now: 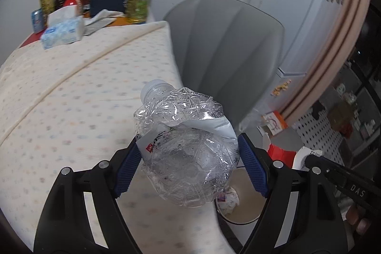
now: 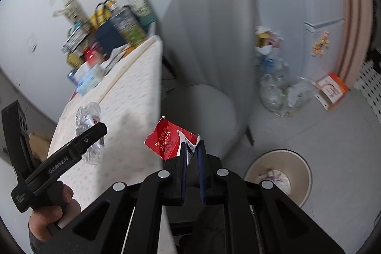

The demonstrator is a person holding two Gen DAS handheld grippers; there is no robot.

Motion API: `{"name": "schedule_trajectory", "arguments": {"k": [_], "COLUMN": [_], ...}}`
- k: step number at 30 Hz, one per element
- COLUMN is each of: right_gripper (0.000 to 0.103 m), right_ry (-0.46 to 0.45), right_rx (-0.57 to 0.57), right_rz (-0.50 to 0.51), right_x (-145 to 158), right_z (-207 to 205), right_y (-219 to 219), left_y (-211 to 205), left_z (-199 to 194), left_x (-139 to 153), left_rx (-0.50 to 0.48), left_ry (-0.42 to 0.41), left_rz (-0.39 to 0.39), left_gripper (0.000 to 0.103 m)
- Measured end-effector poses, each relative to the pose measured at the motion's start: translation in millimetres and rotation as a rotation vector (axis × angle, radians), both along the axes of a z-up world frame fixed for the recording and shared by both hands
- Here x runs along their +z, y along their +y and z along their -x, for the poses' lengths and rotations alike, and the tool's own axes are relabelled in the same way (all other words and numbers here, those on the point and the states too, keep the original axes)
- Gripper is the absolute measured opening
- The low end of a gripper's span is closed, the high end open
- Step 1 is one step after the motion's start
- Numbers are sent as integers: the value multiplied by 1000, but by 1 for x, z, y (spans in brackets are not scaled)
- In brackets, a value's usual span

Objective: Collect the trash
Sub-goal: 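Carry the bottle and red wrapper to the floor bin with both grippers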

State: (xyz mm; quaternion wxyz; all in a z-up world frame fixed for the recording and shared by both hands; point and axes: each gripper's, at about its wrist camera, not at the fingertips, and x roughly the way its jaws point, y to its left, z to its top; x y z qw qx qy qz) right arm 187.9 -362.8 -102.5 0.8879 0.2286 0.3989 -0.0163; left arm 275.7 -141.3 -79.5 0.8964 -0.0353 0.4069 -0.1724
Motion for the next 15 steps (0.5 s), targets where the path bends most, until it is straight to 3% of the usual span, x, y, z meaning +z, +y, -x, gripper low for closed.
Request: {"name": "schedule_trajectory", "arguments": {"k": [12, 15], "right_gripper": [10, 16], "right_ry": [28, 44], "right_rx": [-169, -193], "right_rz": [-69, -94], "right_x": [-34, -47], "right_z": [37, 38], "right_y": [-91, -104], "left_y": [-99, -112], "left_z": [9, 10], "left_x": [-20, -25], "left_rx": [-164, -185], "left_ry": [32, 41], "left_rz": [-63, -81], "left_gripper": [79, 79]}}
